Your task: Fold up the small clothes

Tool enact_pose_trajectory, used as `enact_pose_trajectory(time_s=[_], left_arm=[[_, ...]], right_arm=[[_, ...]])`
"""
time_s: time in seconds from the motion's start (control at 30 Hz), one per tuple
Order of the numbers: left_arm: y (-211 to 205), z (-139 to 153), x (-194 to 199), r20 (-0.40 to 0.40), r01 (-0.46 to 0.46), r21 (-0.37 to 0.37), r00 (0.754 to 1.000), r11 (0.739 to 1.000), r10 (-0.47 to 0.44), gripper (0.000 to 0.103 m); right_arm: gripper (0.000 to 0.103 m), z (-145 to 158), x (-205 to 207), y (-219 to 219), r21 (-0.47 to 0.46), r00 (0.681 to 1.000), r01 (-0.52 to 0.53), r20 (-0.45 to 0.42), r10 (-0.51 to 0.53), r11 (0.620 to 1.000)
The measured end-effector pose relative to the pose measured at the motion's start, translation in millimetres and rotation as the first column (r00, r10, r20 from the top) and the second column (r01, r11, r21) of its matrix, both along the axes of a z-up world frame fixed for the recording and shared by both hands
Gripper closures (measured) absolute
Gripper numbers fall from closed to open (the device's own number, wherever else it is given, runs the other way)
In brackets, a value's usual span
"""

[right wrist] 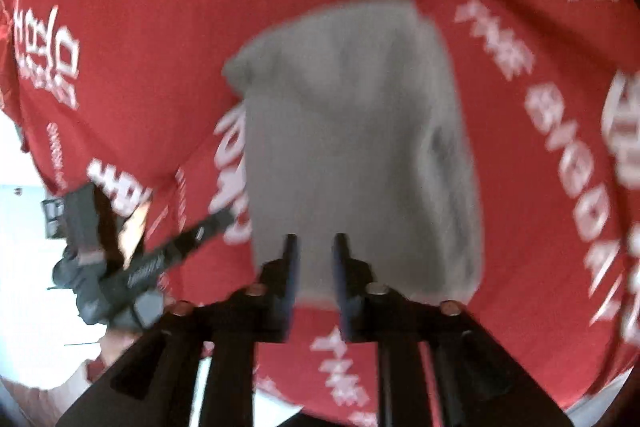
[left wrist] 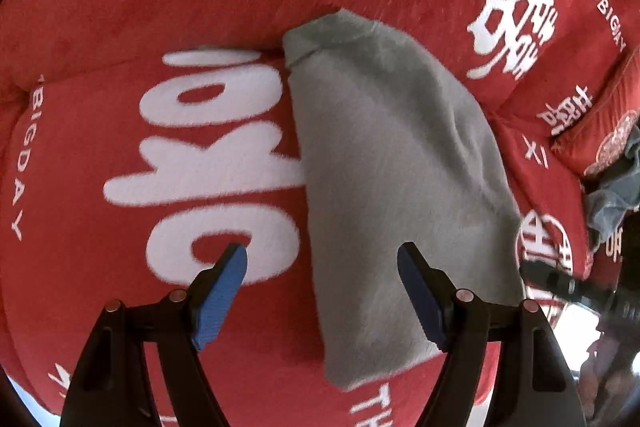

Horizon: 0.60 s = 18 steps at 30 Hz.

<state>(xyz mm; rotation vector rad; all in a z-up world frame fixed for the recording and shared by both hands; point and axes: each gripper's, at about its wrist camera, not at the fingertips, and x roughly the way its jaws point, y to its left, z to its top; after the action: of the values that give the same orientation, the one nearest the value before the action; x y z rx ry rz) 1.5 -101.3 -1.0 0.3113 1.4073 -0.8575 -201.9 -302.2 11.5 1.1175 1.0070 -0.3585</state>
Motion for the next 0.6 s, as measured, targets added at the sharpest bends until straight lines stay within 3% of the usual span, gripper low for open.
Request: enact_pose_trajectory(time_s=[0.17, 0.2, 0.27, 0.33, 0.6], left_arm=[[-30, -20, -3, 0.043, 0.042, 0.05, 0.998, 0.998, -0.044, 0.025], [-33, -28, -5, 0.044, 0.049, 0.069, 0.998, 0.996, -0.052, 0.024], [-32, -36, -7, 0.026, 0.04, 0.075, 0.999, 0.996, -0.042, 0.023], [-29, -39, -10, 0.011, 0.027, 0.07, 1.0, 0.997, -0.027, 0.023], [-32, -39, -14, 0.0, 0.05, 0.098, 0.999, 0.994, -0.05, 0.023]], right_arm=[[0.065, -19, 29, -43, -0.09, 0.997, -0.044, -0.069, 0.038, 0.995], [0.068, -26, 28, -43, -0.095, 0.993, -0.071, -0.098, 0.062, 0.993], [0.084, -51, 26, -49, -0.052, 0.984, -0.088, -0.159, 0.079, 0.995], [0.089, -58, 21, -54, -0.039, 0.99, -0.052, -0.131, 0.047, 0.998], [0.085, -48, 8, -49, 0.004, 0.992, -0.078, -0.096, 0.078, 0.997]])
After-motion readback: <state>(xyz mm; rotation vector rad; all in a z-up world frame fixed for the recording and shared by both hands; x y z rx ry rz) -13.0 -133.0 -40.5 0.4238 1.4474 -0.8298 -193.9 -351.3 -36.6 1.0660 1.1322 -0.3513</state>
